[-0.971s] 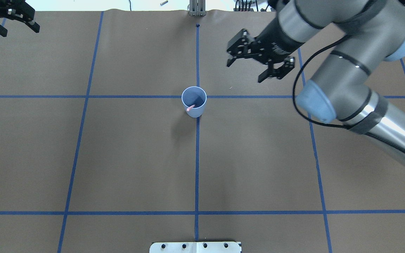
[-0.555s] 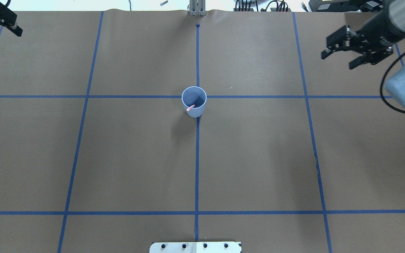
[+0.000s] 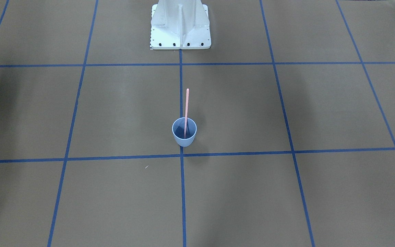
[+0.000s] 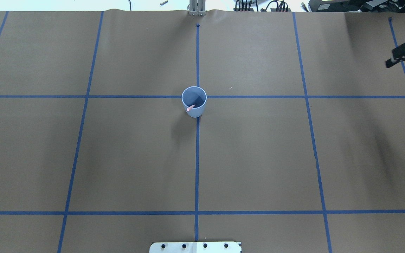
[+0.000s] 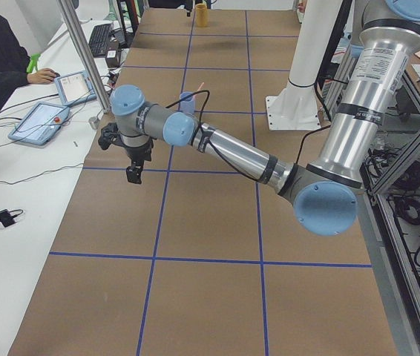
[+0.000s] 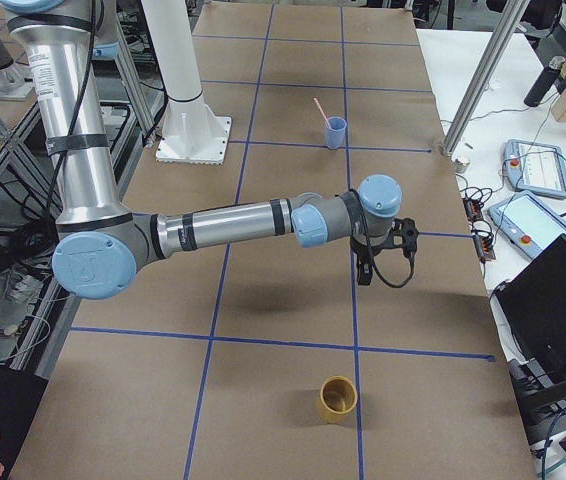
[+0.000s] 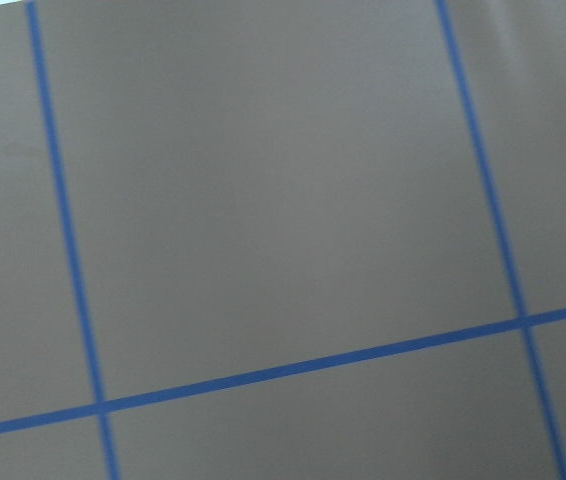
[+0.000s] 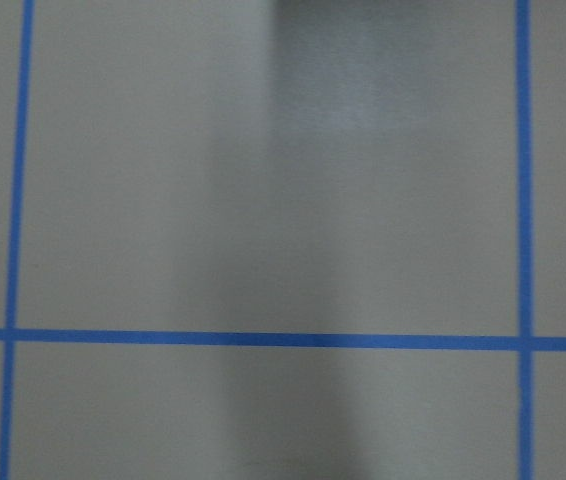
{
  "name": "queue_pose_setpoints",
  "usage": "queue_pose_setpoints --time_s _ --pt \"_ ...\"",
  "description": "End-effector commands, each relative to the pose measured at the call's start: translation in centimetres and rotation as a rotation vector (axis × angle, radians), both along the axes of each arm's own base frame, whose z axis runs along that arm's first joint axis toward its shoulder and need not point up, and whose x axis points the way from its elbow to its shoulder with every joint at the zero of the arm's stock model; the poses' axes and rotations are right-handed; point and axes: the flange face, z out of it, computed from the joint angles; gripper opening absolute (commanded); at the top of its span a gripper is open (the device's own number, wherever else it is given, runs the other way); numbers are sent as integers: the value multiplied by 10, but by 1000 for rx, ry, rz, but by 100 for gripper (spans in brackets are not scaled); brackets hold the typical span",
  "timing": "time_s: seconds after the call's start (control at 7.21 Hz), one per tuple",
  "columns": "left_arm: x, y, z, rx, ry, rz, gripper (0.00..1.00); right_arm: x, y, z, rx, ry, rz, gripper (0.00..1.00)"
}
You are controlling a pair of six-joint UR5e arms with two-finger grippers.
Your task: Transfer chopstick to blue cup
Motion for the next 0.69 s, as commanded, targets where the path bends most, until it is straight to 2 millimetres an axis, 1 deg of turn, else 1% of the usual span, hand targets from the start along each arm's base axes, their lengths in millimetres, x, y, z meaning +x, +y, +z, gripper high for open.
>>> queue_pose_setpoints --time_s 0.0,0.14,0.28,0.42,0.55 --pt "-21 33 71 -51 -42 35 98 55 43 52 8 53 -54 100" --pt "-25 41 97 -92 -80 34 98 57 45 55 0 60 -52 100" --pt "-26 50 116 -99 -86 33 98 59 48 62 -17 64 -45 100" --pt "-27 51 126 -96 -83 25 98 61 61 73 -33 90 -47 100" --pt "-30 52 131 -107 -82 17 98 63 68 79 -46 90 -42 100"
